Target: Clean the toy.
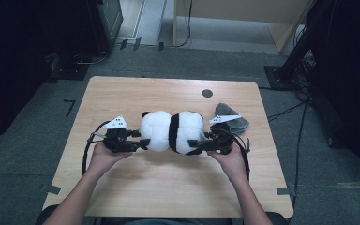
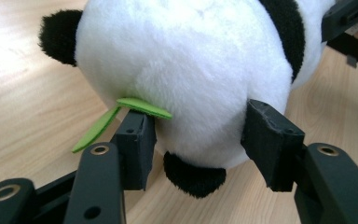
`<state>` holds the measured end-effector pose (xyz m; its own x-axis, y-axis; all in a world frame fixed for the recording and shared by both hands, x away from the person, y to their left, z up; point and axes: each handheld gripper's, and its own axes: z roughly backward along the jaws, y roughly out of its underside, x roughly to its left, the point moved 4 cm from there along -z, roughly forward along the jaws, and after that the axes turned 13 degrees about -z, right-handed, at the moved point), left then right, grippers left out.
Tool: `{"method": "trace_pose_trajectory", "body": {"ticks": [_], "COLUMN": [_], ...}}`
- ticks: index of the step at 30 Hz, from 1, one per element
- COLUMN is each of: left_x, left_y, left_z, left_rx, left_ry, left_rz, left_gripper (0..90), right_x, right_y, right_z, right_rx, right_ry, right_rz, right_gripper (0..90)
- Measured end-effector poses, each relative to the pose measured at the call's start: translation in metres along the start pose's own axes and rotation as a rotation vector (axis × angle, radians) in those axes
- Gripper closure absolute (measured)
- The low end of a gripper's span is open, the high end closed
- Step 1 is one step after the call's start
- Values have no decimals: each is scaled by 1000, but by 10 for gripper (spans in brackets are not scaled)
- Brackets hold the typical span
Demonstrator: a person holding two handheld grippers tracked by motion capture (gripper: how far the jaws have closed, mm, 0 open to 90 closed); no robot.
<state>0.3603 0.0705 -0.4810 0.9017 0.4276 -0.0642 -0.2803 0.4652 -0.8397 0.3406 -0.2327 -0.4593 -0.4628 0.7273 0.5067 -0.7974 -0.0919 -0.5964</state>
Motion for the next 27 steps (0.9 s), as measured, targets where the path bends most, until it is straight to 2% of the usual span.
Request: {"method": "trace_pose_trajectory", "body": {"ticks": [4,8,10,15,19,23,25,27], "left_x": [3,7,8,8,10,13,15,15], "left_y": [7,11,12,12,11,9,8,6], "left_z": [-8,-10,-10,-9,-6,-1,0,1], "left_rx": [40,49,43,37,23,-6,-15,-19], "left_ry": [4,7,2,-16,-38,-51,-52,-53], "left_rz": [26,62,53,28,9,28,43,36], "left_gripper": [439,430,423,407,401,402,402,402], "right_x": [-2,-7,-9,-13,-13,-13,-12,-13], "right_y": [2,4,4,5,5,4,4,2], "right_z": [-7,-12,-13,-14,-11,-6,-2,1], "right_rx": [10,-14,-23,-42,-42,-59,-62,-71], "right_ry": [40,21,5,-11,10,68,73,65], "right_rz": [26,23,8,24,46,123,141,134], "right_gripper": [335,303,287,272,258,250,250,250]}}
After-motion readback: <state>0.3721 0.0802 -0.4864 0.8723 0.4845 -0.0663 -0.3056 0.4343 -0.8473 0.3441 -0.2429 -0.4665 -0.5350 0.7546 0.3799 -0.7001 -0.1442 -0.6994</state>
